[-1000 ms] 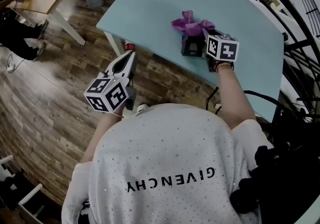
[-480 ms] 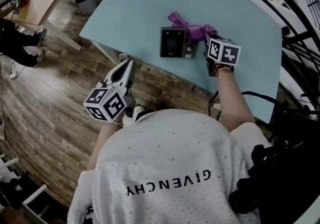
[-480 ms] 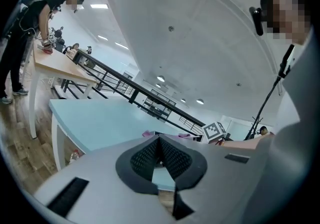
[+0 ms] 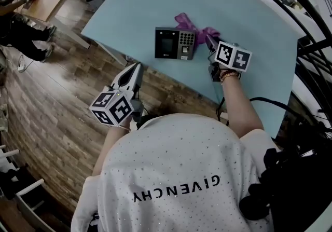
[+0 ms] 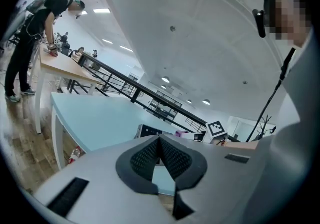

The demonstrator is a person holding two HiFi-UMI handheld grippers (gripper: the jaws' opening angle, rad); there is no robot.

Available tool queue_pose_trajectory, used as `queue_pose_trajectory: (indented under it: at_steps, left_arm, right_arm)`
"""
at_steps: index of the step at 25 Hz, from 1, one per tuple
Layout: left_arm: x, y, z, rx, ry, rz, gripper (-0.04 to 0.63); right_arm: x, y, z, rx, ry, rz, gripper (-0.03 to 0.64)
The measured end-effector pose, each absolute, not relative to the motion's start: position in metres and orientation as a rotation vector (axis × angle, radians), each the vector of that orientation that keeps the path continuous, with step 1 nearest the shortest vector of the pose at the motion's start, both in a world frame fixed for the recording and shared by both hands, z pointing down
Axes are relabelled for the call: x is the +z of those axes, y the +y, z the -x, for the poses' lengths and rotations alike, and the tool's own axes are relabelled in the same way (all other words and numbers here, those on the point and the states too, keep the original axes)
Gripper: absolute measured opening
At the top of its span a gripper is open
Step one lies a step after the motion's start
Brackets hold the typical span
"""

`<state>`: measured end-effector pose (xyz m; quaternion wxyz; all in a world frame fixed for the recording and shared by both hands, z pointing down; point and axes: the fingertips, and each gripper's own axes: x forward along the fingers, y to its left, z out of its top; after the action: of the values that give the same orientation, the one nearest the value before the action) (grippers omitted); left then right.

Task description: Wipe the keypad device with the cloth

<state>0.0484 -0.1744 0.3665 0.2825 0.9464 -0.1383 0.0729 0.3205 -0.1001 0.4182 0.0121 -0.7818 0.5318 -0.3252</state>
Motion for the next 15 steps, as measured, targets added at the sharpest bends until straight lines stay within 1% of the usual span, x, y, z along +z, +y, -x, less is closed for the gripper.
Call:
queue_pose_trajectory:
  at_steps: [3,5,7,10,15]
  left_arm:
    - [0.368,-0.167,-0.043,0.183,-0.444,-2.487,0.006]
    - [0.372,-0.160,-0.040,0.193,-0.476,-2.467,0.006]
    - [0.378,-0.151,-0.034,0.211,-0.510,-2.453,0.006]
    - [0.391,-0.137,-0.018,0.239,-0.575,-2.423,0.006]
    - [0.410,-0.110,-0.004,0.365,-0.631,-2.472,0.006]
  right_arm:
    - [0.368,-0.120,-0.310,-0.791,1.751,2.208,0.048]
    - [0.355,-0.126,-0.305,-0.747,1.759,2.103,0.048]
    - [0.372,-0.129,-0.299,-0.816,1.777,2.078,0.047]
    - [0.420,-0.125,-0.280,-0.977,1.865,2.127,0.048]
    - [0.462,-0.107,-0.261,-1.072,1.953,2.147,0.048]
